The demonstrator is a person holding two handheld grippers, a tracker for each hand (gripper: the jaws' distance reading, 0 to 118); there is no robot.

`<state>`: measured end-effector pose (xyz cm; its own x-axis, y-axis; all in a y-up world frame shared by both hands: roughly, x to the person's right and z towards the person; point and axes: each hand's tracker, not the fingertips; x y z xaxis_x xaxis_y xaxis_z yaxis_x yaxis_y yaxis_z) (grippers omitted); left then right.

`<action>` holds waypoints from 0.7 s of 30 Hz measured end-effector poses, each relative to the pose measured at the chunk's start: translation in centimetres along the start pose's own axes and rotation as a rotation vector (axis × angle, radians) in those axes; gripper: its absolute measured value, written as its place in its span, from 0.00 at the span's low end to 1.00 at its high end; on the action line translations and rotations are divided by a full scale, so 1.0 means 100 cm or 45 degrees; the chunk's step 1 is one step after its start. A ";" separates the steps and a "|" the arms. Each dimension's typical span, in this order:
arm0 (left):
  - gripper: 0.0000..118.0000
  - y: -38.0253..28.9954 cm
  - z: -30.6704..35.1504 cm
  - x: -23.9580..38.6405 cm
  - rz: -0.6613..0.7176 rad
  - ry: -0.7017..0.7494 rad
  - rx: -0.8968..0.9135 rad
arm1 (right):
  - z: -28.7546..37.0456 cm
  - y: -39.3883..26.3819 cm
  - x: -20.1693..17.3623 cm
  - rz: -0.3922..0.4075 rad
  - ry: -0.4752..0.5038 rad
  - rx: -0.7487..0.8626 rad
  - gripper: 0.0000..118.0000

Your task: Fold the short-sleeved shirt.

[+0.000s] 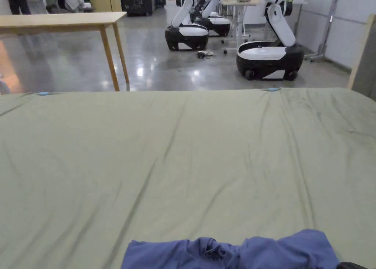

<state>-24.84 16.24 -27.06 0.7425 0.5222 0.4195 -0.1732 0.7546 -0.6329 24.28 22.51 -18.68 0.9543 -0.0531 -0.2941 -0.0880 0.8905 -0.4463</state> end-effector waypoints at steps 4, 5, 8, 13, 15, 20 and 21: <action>1.00 0.013 -0.026 -0.021 0.165 -0.102 -0.076 | 0.004 0.003 -0.001 -0.017 0.022 0.007 0.00; 0.99 0.014 -0.037 -0.026 0.176 -0.067 -0.127 | 0.004 0.004 -0.001 -0.018 0.026 0.008 0.00; 1.00 0.020 -0.060 -0.054 0.283 -0.029 -0.132 | 0.006 0.007 -0.004 -0.014 0.010 0.010 0.00; 0.99 0.018 -0.106 -0.098 0.464 -0.118 -0.226 | 0.008 0.009 -0.004 -0.015 0.006 0.003 0.00; 0.99 0.015 -0.124 -0.108 0.580 -0.226 -0.293 | 0.008 0.009 -0.004 -0.010 0.001 0.003 0.00; 0.99 0.014 -0.140 -0.113 0.731 -0.287 -0.215 | 0.012 0.011 -0.006 -0.006 -0.009 0.004 0.00; 0.98 0.015 -0.139 -0.113 0.750 -0.287 -0.214 | 0.013 0.012 -0.006 -0.006 -0.009 0.004 0.00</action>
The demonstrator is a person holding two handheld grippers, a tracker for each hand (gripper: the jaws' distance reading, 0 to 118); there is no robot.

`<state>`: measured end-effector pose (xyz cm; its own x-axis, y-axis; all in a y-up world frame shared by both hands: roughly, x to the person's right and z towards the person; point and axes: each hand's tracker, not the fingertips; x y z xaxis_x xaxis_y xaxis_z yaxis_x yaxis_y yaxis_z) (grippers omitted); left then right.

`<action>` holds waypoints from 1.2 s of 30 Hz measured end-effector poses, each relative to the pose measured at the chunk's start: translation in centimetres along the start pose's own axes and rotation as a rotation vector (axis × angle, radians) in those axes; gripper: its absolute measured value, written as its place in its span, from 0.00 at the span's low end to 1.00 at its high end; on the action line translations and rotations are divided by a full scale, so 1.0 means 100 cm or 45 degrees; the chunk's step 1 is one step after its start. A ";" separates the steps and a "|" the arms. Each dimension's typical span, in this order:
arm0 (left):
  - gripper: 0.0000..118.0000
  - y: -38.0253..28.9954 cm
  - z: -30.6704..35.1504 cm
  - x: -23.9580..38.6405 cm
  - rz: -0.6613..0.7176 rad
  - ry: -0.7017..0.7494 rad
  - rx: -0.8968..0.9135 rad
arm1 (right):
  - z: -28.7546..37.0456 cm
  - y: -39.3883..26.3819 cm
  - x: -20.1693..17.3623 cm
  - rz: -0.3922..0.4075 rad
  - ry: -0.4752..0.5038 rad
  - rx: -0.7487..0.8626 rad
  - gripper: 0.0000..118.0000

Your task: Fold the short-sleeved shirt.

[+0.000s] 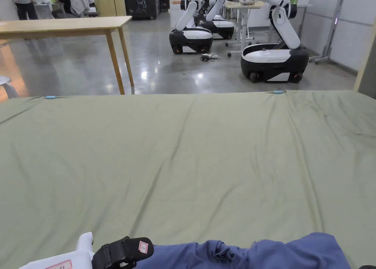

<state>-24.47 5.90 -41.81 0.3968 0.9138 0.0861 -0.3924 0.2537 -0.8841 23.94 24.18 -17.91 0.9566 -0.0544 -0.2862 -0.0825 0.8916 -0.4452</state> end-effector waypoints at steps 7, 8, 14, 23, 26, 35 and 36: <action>0.23 -0.009 -0.012 0.006 -0.113 0.168 -0.029 | 0.001 -0.001 0.002 0.010 0.009 0.004 0.00; 0.23 -0.007 -0.011 0.000 -0.086 0.142 -0.031 | 0.001 -0.001 0.001 0.008 0.009 0.004 0.00; 0.07 -0.009 -0.006 0.005 -0.115 0.125 -0.013 | -0.002 -0.002 0.000 0.009 -0.001 -0.013 0.00; 0.07 0.015 0.041 0.004 -0.091 0.086 0.126 | 0.003 -0.003 -0.001 0.007 -0.008 -0.009 0.00; 0.07 0.029 0.079 -0.007 -0.076 0.166 0.231 | 0.003 -0.003 -0.002 0.011 -0.010 -0.007 0.00; 0.07 0.018 0.096 0.019 -0.098 0.217 0.258 | -0.001 -0.002 -0.002 0.008 0.009 0.003 0.00; 0.07 0.016 0.093 0.029 -0.106 0.204 0.258 | -0.001 -0.002 -0.001 0.009 0.011 0.003 0.00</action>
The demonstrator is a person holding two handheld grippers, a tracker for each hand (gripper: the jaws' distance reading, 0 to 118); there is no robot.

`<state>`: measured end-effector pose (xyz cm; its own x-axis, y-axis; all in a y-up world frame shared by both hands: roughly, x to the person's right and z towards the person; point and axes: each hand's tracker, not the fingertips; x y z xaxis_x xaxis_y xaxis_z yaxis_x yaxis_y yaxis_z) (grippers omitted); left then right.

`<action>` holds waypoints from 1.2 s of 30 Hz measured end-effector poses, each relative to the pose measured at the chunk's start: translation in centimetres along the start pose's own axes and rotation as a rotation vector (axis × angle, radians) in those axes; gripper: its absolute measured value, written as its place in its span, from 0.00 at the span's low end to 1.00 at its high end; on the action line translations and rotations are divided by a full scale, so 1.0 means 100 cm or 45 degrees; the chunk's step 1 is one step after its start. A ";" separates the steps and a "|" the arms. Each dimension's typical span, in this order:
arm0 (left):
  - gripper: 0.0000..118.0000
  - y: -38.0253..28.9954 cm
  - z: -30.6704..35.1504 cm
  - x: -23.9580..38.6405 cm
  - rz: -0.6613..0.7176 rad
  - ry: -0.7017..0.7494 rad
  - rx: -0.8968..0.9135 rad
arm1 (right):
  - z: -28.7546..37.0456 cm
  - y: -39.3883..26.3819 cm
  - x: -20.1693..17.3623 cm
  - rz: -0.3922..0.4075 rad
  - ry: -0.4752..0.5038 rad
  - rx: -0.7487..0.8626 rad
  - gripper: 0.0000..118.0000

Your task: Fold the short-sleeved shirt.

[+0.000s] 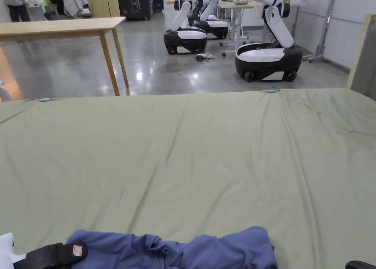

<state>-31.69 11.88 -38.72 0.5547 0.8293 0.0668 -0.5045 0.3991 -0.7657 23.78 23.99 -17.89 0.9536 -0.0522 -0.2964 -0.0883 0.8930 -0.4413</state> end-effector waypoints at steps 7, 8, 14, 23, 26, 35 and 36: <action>0.07 -0.011 -0.031 0.107 -0.069 -0.072 -0.053 | 0.003 -0.001 0.002 -0.003 -0.002 0.000 0.00; 0.07 -0.013 -0.039 0.118 -0.121 -0.099 -0.068 | 0.003 -0.002 0.003 -0.007 -0.007 0.003 0.00; 0.07 -0.046 -0.114 0.169 -0.146 -0.239 -0.250 | 0.011 -0.007 0.010 -0.032 -0.017 0.018 0.00; 0.07 -0.112 -0.239 0.174 -0.208 -0.142 -0.503 | 0.024 -0.016 0.025 -0.086 -0.068 0.035 0.00; 0.07 -0.121 -0.252 0.163 -0.203 -0.100 -0.498 | 0.029 -0.019 0.029 -0.102 -0.094 0.031 0.00; 0.80 -0.098 -0.205 0.180 -0.151 -0.367 -0.492 | 0.030 -0.020 0.035 -0.119 -0.126 0.018 0.00; 0.80 -0.093 -0.193 0.186 -0.211 -0.381 -0.459 | 0.029 -0.019 0.034 -0.119 -0.124 0.020 0.00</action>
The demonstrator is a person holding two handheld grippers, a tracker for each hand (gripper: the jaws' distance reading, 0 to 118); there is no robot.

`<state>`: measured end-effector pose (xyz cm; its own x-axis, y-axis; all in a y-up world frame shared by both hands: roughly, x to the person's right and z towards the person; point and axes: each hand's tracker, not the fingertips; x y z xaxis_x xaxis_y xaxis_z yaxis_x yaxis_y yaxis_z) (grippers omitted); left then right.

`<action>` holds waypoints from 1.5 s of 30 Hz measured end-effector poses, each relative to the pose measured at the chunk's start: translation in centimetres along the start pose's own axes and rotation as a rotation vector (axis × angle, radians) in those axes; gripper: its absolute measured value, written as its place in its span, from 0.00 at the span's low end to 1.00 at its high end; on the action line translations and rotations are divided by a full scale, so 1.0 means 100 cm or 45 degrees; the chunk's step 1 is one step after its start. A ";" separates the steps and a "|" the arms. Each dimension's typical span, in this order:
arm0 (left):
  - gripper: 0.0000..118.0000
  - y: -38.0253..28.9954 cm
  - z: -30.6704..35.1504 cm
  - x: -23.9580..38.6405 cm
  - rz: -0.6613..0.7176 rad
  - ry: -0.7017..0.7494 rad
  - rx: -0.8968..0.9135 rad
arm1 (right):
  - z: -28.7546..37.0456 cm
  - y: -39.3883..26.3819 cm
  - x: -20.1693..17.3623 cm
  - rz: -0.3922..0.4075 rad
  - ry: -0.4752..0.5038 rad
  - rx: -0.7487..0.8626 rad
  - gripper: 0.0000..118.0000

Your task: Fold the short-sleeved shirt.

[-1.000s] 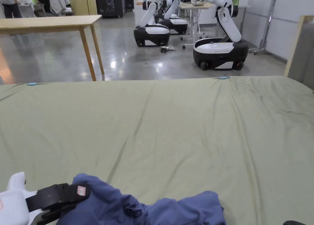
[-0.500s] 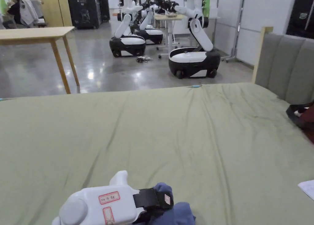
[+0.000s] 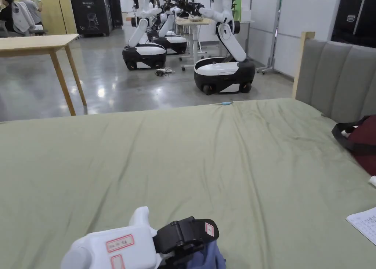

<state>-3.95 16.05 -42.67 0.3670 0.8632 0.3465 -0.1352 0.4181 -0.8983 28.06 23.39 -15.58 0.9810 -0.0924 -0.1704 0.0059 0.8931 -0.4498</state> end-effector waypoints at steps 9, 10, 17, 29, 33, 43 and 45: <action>0.07 -0.048 0.126 0.027 -0.499 0.314 0.302 | -0.009 0.009 -0.013 0.038 0.083 0.019 0.00; 0.07 -0.056 0.135 0.029 -0.598 0.407 0.338 | -0.010 0.009 -0.015 0.045 0.089 0.018 0.00; 0.06 -0.078 0.149 0.020 -0.659 0.442 0.256 | -0.017 0.010 -0.021 0.064 0.119 0.007 0.00; 0.06 -0.019 -0.016 -0.021 -0.197 0.163 -0.100 | -0.011 0.004 -0.020 0.087 0.115 -0.010 0.00; 0.06 -0.026 -0.068 -0.038 -0.049 0.132 -0.191 | -0.002 0.000 -0.015 0.074 0.074 -0.011 0.00; 0.06 -0.024 -0.064 -0.034 0.025 0.126 -0.170 | 0.005 -0.003 -0.009 0.049 0.018 -0.024 0.00; 0.06 -0.024 -0.036 -0.020 -0.009 0.049 -0.097 | -0.002 -0.001 -0.010 0.042 0.044 -0.023 0.00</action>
<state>-1.03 12.27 -42.23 0.4034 0.8482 0.3433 -0.0624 0.3998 -0.9145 27.08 23.24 -15.56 0.9733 -0.0788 -0.2156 -0.0299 0.8877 -0.4595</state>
